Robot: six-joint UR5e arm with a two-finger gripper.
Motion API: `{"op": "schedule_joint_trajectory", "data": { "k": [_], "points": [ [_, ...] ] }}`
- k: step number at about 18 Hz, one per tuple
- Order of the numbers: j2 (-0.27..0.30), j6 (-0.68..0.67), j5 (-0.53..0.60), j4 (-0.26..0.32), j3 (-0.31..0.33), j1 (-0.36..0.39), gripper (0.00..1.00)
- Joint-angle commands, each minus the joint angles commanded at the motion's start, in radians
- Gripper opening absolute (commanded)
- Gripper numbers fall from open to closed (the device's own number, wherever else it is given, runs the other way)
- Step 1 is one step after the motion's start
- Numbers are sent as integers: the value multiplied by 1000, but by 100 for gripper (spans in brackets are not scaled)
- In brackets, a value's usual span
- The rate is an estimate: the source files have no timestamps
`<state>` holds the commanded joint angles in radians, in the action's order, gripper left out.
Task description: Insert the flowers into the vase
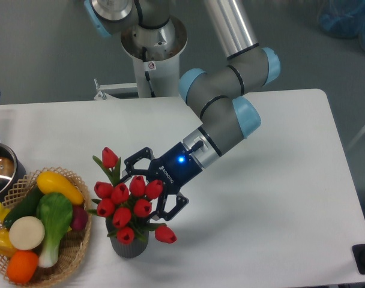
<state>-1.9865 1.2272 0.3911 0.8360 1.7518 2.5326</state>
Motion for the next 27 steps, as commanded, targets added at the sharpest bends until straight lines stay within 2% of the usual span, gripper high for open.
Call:
{"op": "schedule_joint_trajectory", "data": {
  "k": [11,21,25,27],
  "points": [
    [8,0,18,2,12,32,99],
    [84,3,112,2,3,175,100],
    [89,2,115,3,-17,230,100],
    [104,3,162,2,-17,250,100]
  ]
}}
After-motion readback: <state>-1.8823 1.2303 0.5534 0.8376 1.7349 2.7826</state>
